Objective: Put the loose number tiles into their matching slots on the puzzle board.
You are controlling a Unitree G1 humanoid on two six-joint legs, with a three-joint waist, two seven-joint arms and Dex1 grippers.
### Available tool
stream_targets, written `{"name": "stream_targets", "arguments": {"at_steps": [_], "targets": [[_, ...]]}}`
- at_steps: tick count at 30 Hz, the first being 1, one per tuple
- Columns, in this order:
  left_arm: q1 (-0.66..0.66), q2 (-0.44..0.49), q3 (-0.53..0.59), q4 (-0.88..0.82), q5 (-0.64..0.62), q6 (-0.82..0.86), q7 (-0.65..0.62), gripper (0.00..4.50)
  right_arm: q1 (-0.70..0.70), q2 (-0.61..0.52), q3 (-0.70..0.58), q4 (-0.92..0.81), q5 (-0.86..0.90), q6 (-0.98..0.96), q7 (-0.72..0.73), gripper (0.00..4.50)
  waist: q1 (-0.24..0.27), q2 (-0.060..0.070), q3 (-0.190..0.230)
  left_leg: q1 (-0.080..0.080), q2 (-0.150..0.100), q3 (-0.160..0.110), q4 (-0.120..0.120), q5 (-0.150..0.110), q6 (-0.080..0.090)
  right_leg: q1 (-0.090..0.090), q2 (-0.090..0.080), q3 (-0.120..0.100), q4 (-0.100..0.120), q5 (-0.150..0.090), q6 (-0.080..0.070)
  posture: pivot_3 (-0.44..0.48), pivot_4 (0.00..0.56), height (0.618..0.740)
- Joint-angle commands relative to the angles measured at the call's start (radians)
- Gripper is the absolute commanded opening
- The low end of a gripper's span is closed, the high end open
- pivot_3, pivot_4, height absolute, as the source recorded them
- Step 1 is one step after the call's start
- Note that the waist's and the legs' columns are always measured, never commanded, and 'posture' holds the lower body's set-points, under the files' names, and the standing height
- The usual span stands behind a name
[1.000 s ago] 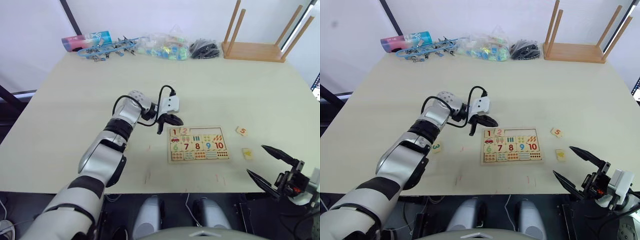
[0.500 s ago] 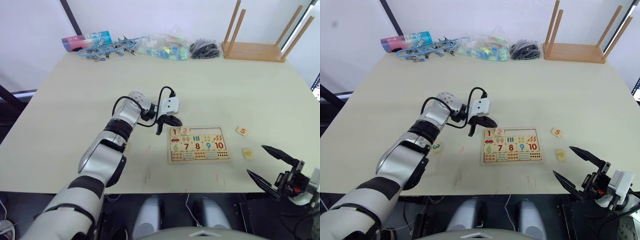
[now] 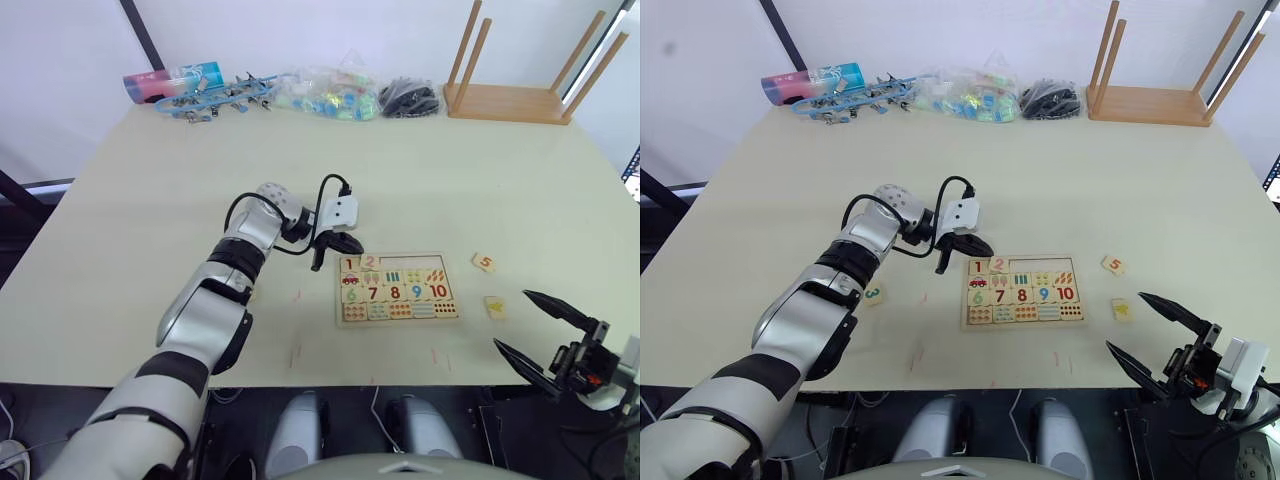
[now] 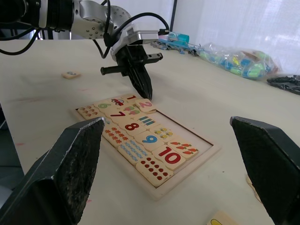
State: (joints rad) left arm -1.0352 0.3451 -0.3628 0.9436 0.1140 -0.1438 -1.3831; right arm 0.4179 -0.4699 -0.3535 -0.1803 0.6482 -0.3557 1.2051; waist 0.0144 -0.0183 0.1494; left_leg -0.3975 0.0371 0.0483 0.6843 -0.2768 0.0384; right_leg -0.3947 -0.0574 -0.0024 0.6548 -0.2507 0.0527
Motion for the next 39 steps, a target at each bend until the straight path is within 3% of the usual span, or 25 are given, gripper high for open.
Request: {"name": "stream_targets", "arguments": {"at_steps": [1,25,33,39], "targets": [[0.0,0.001,0.013,-0.036,-0.008,-0.014,-0.014,0.05,0.005,-0.008,-0.02,-0.038,0.013,-0.008,-0.008,4.5,0.0,0.0,0.0,0.0,0.0,0.0,0.0,0.0,0.0,0.0,0.0,0.0,0.0,0.0,0.0,0.0,0.15,0.737],[-0.001,0.01,0.028,-0.037,-0.012,-0.022,-0.018,0.05,0.003,-0.003,-0.012,-0.035,0.008,-0.014,-0.015,4.5,0.0,0.0,0.0,0.0,0.0,0.0,0.0,0.0,0.0,0.0,0.0,0.0,0.0,0.0,0.0,0.0,0.15,0.737],[0.009,0.032,0.132,-0.086,-0.115,0.077,-0.031,0.05,0.002,-0.006,-0.021,-0.021,0.011,-0.012,-0.014,4.5,0.0,0.0,0.0,0.0,0.0,0.0,0.0,0.0,0.0,0.0,0.0,0.0,0.0,0.0,0.0,0.0,0.15,0.737],[0.143,0.088,0.22,-0.279,-0.214,0.158,-0.024,0.05,-0.029,-0.004,-0.039,0.039,-0.035,-0.03,-0.058,4.5,-0.003,0.0,0.0,0.0,0.001,0.0,0.0,0.0,0.0,0.0,0.0,0.0,0.0,0.0,0.0,0.0,0.15,0.737]]}}
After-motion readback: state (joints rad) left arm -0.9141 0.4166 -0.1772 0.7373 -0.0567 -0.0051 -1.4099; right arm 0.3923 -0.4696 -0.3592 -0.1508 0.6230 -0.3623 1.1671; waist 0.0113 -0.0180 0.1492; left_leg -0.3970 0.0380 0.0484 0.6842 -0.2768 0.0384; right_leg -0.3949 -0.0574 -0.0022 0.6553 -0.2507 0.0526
